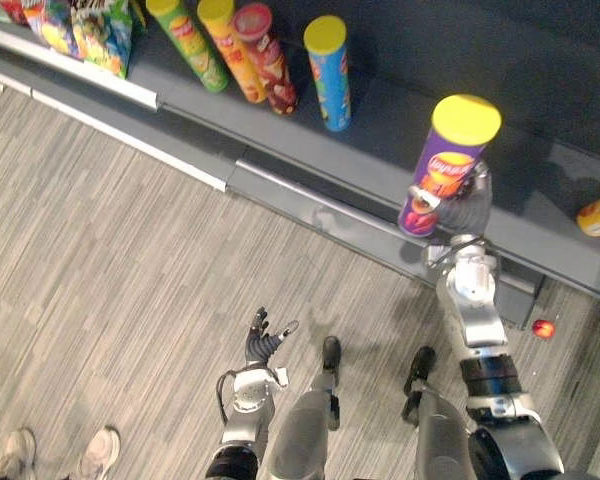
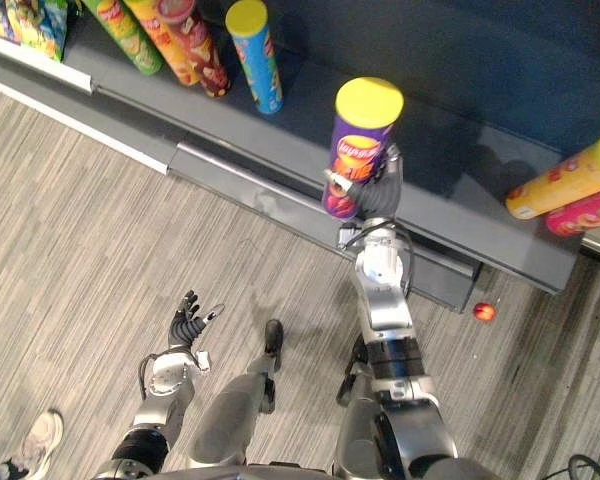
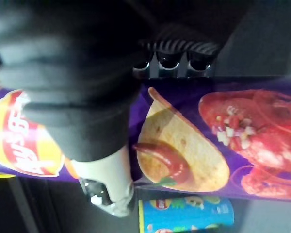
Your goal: Put the gum and the chips on the shelf.
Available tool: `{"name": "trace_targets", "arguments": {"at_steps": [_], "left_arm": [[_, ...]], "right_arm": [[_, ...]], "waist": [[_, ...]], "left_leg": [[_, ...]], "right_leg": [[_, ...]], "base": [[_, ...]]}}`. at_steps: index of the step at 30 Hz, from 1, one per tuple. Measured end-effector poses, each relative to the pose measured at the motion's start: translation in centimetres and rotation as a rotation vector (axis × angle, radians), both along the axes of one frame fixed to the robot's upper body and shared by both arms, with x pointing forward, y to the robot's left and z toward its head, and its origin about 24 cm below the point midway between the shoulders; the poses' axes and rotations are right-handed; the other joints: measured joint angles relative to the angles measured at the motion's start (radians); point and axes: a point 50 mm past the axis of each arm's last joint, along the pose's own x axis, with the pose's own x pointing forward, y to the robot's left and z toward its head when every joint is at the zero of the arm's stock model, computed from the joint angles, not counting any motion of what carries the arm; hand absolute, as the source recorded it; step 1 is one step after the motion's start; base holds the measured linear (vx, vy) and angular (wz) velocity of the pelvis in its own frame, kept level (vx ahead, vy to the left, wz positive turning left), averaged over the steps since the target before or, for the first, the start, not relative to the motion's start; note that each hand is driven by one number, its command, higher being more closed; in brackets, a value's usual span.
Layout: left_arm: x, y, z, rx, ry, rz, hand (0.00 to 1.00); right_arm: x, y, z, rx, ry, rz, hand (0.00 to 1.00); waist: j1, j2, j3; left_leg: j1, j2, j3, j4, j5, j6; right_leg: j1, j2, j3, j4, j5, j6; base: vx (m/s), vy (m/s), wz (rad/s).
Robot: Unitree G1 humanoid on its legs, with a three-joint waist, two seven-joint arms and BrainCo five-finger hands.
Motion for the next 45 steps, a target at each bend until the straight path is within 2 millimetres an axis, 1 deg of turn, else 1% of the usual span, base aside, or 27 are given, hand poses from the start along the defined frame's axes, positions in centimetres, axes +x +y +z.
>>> {"name": "trace_targets", "arguments": {"at_steps": [2,3,5,7,8,11,14,20,23,27,29,31,33,35,36,40,43,45], "left_arm": [[0.3,0.4,0.7,0.014,-0.030,0.003,0.00],[0.4,0.5,0.8,0.018,-0.038,0.006,0.00],[0.5,0.6,1.0,0.023,-0.055,0.025,0.00],[0.5,0.6,1.1,0.024,-0.057,0.031,0.00],[0.5,0.6,1.1,0.024,-0.061,0.032,0.00],[0.5,0.7,1.1,0.023,-0.062,0.038,0.00],[0.5,0.7,1.1,0.019,-0.063,0.041,0.00],[0.5,0.8,1.1,0.020,-0.062,0.047,0.00],[0.5,0.8,1.1,0.019,-0.059,0.050,0.00],[0.5,0.7,1.0,0.016,-0.059,0.052,0.00],[0.5,0.6,1.0,0.014,-0.058,0.052,0.00],[0.5,0.5,1.0,0.009,-0.058,0.051,0.00],[0.5,0.5,1.1,0.008,-0.060,0.051,0.00],[0.5,0.4,1.1,0.007,-0.062,0.050,0.00],[0.5,0.4,1.1,0.005,-0.063,0.050,0.00],[0.6,0.3,1.1,-0.033,-0.066,0.067,0.00],[0.8,-0.2,1.3,-0.048,-0.074,0.064,0.00],[1.1,-0.7,1.8,-0.066,-0.102,0.062,0.00]], "right_arm": [[0.7,-1.3,1.5,0.006,-0.027,-0.074,1.00],[0.9,-1.6,1.9,0.013,-0.035,-0.092,1.00],[1.3,-2.5,3.4,0.008,-0.074,-0.150,1.00],[1.6,-2.9,4.2,0.011,-0.090,-0.178,1.00],[1.6,-3.4,4.7,0.015,-0.102,-0.201,1.00],[1.9,-4.4,5.3,0.036,-0.109,-0.254,1.00],[2.2,-4.8,6.3,0.054,-0.128,-0.285,1.00],[2.0,-5.7,7.8,0.097,-0.173,-0.329,1.00],[1.8,-6.4,8.4,0.130,-0.194,-0.357,1.00],[1.7,-6.6,9.3,0.163,-0.222,-0.362,1.00],[1.7,-6.8,9.9,0.193,-0.240,-0.359,1.00],[1.5,-7.0,10.4,0.223,-0.260,-0.360,1.00],[1.4,-7.4,10.6,0.226,-0.267,-0.375,1.00],[1.3,-7.5,10.8,0.236,-0.276,-0.381,1.00],[1.3,-7.5,11.1,0.252,-0.284,-0.370,1.00],[1.3,-7.3,11.6,0.259,-0.296,-0.355,1.00],[1.3,-7.2,12.0,0.270,-0.308,-0.346,1.00],[1.3,-7.1,12.2,0.271,-0.315,-0.341,1.00]], "waist": [[0.002,0.009,0.011],[0.005,0.010,0.016],[0.012,0.023,0.023],[0.014,0.030,0.026],[0.022,0.034,0.028],[0.030,0.038,0.035],[0.031,0.042,0.039],[0.032,0.048,0.043],[0.034,0.059,0.047],[0.040,0.062,0.049],[0.052,0.062,0.049],[0.054,0.067,0.051],[0.052,0.068,0.051],[0.052,0.068,0.051],[0.052,0.068,0.051],[0.058,0.068,0.051],[0.058,0.068,0.051],[0.061,0.068,0.051]], "left_leg": [[-0.026,-0.014,-0.015,0.003,0.011,0.007],[-0.028,-0.017,-0.015,0.003,0.012,0.008],[-0.052,-0.023,-0.016,0.004,0.017,0.009],[-0.067,-0.025,-0.017,0.002,0.023,0.013],[-0.076,-0.027,-0.019,0.000,0.030,0.013],[-0.085,-0.027,-0.021,-0.018,0.044,0.011],[-0.095,-0.029,-0.023,-0.046,0.068,0.007],[-0.114,-0.033,-0.022,-0.065,0.082,0.003],[-0.115,-0.035,-0.014,-0.077,0.093,0.004],[-0.134,-0.036,-0.004,-0.081,0.101,0.004],[-0.142,-0.036,0.009,-0.080,0.102,0.004],[-0.147,-0.037,0.015,-0.084,0.105,0.001],[-0.147,-0.039,0.021,-0.093,0.109,-0.003],[-0.151,-0.034,0.055,-0.097,0.112,-0.006],[-0.156,-0.034,0.070,-0.097,0.117,-0.002],[-0.176,-0.037,0.069,-0.097,0.122,0.001],[-0.186,-0.043,0.072,-0.097,0.126,0.006],[-0.194,-0.043,0.073,-0.095,0.126,0.006]], "right_leg": [[-0.033,-0.022,-0.005,0.041,-0.014,0.001],[-0.039,-0.026,-0.004,0.050,-0.016,0.001],[-0.069,-0.036,-0.004,0.067,-0.017,0.001],[-0.086,-0.039,-0.004,0.073,-0.017,0.001],[-0.100,-0.043,-0.004,0.084,-0.018,-0.001],[-0.124,-0.047,-0.003,0.101,-0.024,-0.008],[-0.157,-0.054,-0.003,0.125,-0.030,-0.014],[-0.198,-0.064,0.003,0.157,-0.035,-0.019],[-0.214,-0.075,0.004,0.182,-0.048,-0.018],[-0.253,-0.081,0.018,0.211,-0.056,-0.023],[-0.274,-0.083,0.031,0.224,-0.057,-0.024],[-0.285,-0.086,0.034,0.231,-0.058,-0.026],[-0.292,-0.093,0.034,0.246,-0.067,-0.026],[-0.302,-0.103,0.034,0.263,-0.075,-0.026],[-0.311,-0.109,0.034,0.272,-0.080,-0.025],[-0.333,-0.114,0.034,0.282,-0.081,-0.025],[-0.349,-0.124,0.034,0.298,-0.087,-0.024],[-0.357,-0.127,0.034,0.302,-0.087,-0.024]], "base": [[-0.04,0.007,0.22],[-0.04,-0.004,0.13],[-0.04,-0.013,0.06],[-0.03,-0.026,0.05],[-0.03,-0.048,0.05],[-0.02,-0.054,0.03],[-0.03,-0.072,0.03],[-0.04,-0.062,0.02],[-0.04,-0.064,0.06],[-0.04,-0.086,-0.02],[-0.03,-0.080,-0.11],[-0.02,-0.072,-0.04],[-0.02,-0.058,0.07],[-0.02,-0.059,0.13],[-0.02,-0.067,0.12],[-0.01,-0.053,0.05],[0.00,-0.039,0.07],[0.00,-0.039,0.03]]}}
